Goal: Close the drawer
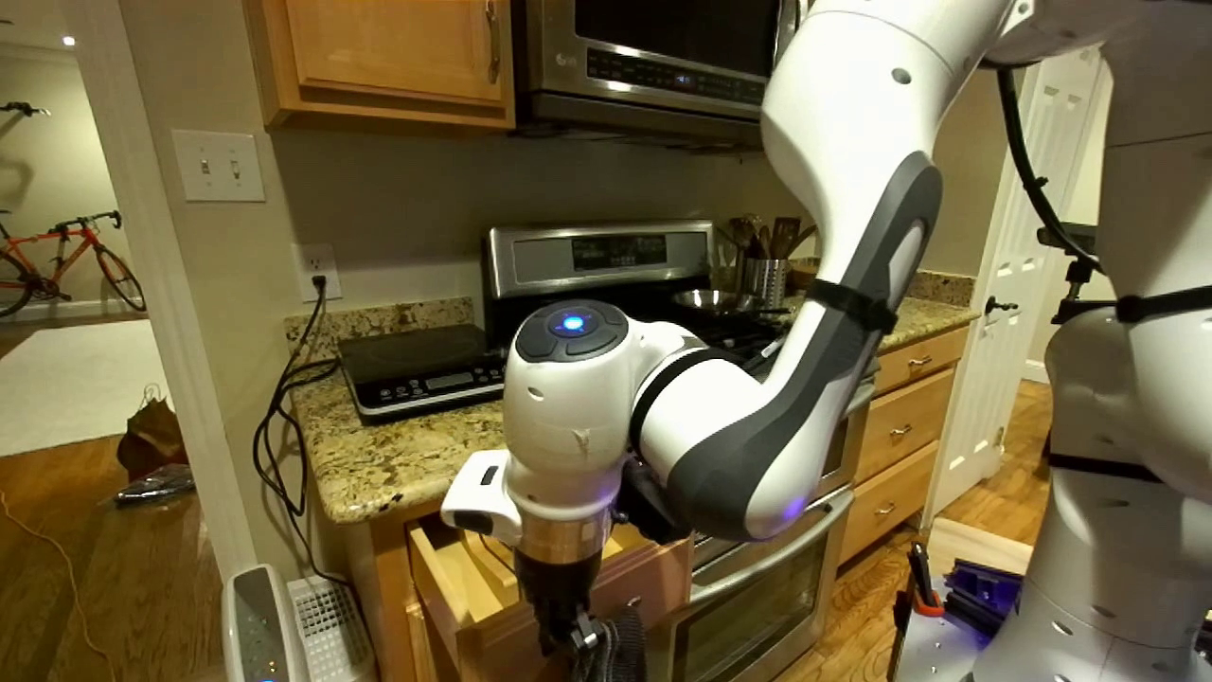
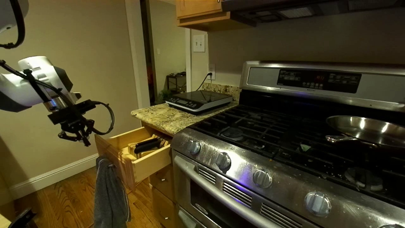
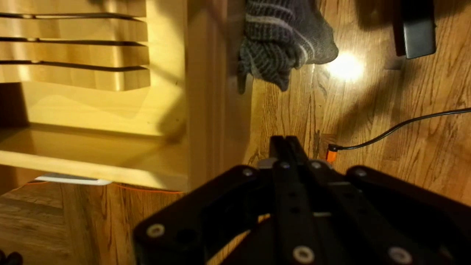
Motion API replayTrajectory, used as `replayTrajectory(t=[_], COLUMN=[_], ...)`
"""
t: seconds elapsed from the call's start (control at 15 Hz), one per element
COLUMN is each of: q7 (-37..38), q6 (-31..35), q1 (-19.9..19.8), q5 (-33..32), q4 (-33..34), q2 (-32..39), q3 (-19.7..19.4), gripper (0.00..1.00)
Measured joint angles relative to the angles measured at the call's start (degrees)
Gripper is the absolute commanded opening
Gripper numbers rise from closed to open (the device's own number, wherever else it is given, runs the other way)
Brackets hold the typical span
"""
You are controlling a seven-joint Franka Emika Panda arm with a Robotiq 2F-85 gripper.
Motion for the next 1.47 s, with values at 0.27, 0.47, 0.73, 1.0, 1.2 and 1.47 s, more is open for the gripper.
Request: replayTrajectory(t=[0.27,0.47,0.73,1.0,1.2,1.47], q7=[0.00,0.05,0.81,3.05,6.10,10.45], q6=[0.18,0.22,1.27,3.12,4.92,7.55], q1=[-0.05,-0.05,-0.14,-0.15,-0.14,-0.15], q5=[-0.20,-3.13,-8.70,-17.14,-26.02,-34.38], q4=[0.23,1.13,2.35,4.67,8.16,13.20], q2=[2.43,3.07,3.43,4.37,6.63,10.43], q3=[-0.74,-2.57,-5.38,-8.89,-11.75,-14.31], gripper=[0.05,0.04,0.04,0.04,0.05,0.04])
